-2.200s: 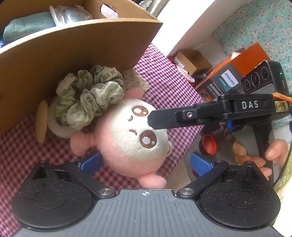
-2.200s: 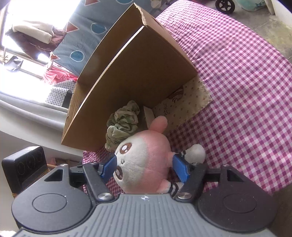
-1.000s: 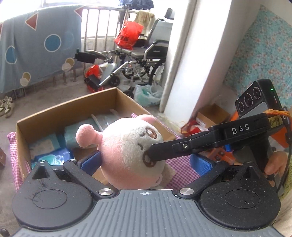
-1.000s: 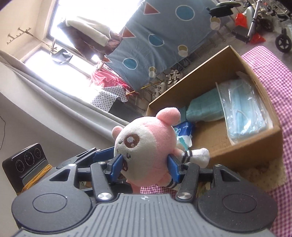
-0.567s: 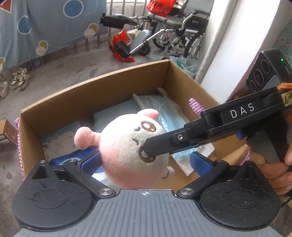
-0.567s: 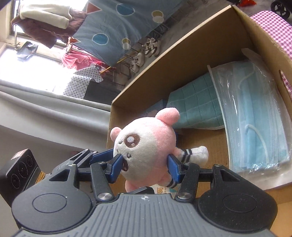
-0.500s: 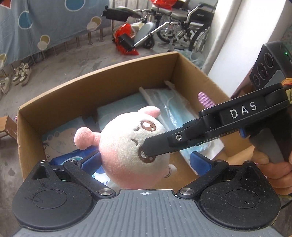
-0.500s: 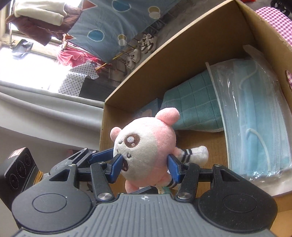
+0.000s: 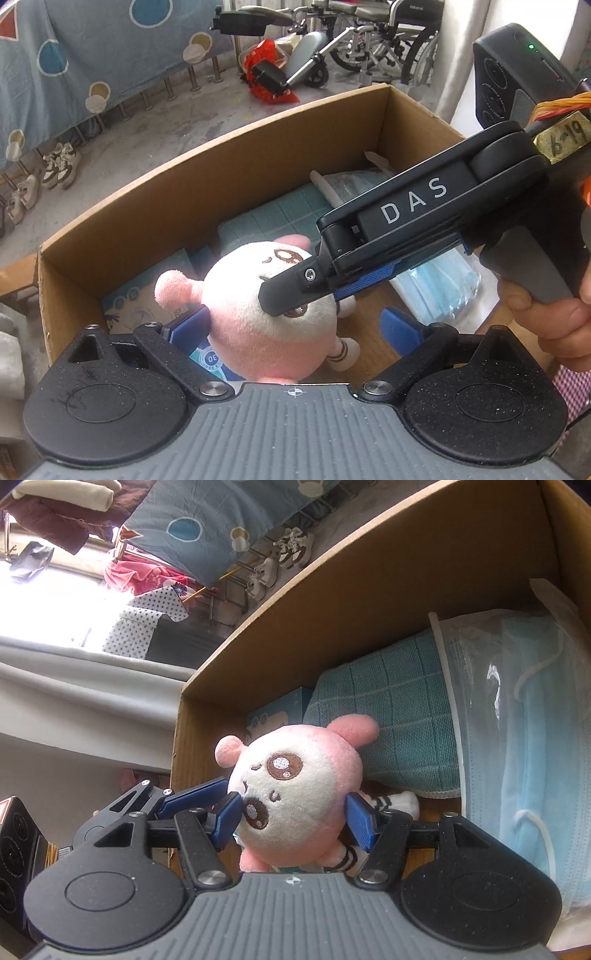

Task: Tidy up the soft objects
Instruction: 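Carry the plush toy over the box and lower it inside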

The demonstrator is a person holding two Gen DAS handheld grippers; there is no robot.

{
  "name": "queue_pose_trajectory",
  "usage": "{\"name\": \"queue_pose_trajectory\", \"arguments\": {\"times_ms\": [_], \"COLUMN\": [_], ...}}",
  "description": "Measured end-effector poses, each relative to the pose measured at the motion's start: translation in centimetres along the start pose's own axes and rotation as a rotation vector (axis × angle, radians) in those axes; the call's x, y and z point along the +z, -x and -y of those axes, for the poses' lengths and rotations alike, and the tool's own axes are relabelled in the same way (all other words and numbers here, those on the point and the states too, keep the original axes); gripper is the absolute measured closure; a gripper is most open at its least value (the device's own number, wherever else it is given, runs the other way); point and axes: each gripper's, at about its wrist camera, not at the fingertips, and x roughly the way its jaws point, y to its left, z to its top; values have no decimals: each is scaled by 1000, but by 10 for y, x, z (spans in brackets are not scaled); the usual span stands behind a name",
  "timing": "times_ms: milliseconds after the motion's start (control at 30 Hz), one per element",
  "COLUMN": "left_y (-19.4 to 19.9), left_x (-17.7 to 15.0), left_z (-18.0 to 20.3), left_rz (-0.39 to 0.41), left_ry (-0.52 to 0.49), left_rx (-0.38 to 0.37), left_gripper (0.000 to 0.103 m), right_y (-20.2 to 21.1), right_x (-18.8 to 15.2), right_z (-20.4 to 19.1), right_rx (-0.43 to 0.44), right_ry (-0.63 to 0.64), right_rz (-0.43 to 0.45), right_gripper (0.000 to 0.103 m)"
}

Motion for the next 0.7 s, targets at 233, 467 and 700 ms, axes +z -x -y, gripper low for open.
{"name": "queue_pose_trajectory", "arguments": {"times_ms": [233, 467, 700], "left_y": [0, 6, 27], "left_x": [-6, -7, -11], "left_z": [14, 22, 10], "left_rz": [12, 18, 35], "left_ry": [-89, -127, -71], "left_rx": [18, 14, -22], "left_gripper": [4, 4, 4], "right_y": [6, 16, 24], "right_x": [-1, 1, 1], "right_z": [10, 11, 2], "right_rx": [-30, -71, -99], "right_ry": [5, -12, 22], "right_rz": [-19, -5, 35], "right_gripper": [31, 30, 35]}}
